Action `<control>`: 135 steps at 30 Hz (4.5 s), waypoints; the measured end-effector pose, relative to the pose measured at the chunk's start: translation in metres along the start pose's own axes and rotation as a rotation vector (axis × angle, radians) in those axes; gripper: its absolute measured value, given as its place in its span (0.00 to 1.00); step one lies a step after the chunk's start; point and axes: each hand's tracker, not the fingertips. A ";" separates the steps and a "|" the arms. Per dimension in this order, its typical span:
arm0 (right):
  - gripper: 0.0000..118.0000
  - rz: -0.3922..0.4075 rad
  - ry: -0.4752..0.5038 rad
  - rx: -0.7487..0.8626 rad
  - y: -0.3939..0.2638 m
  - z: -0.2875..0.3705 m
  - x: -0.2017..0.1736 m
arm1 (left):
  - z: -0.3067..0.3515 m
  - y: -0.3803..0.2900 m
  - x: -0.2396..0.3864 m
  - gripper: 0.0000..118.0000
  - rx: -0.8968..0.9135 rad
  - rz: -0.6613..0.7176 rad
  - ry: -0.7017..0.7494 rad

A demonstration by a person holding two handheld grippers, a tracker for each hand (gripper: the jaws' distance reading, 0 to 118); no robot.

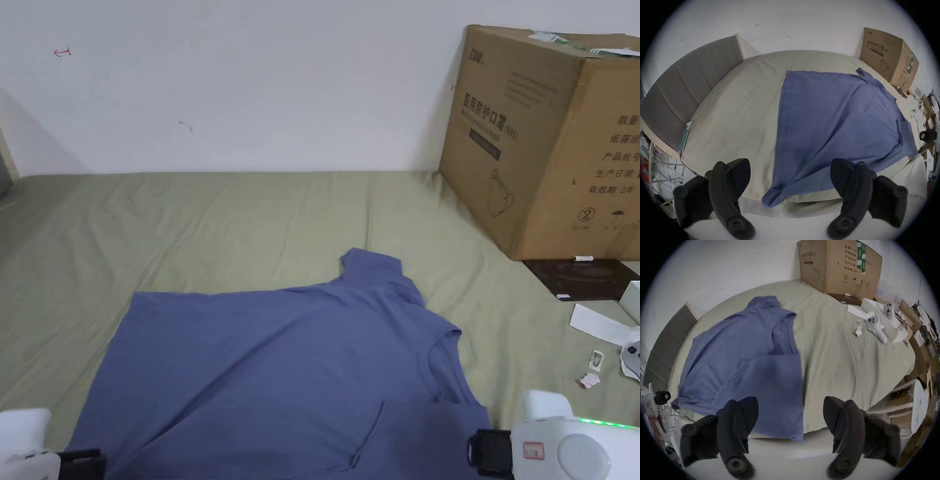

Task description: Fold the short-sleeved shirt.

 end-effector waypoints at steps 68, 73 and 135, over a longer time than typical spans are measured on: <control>0.71 0.240 0.044 -0.132 0.326 -0.301 -0.088 | -0.279 0.277 0.017 0.01 -0.066 0.025 -0.034; 0.01 0.310 0.076 -0.125 0.328 -0.278 -0.094 | -0.273 0.277 0.014 0.01 -0.068 0.027 -0.043; 0.01 0.102 0.044 0.601 0.537 0.110 -0.153 | -0.005 0.528 0.033 0.01 0.650 0.056 0.177</control>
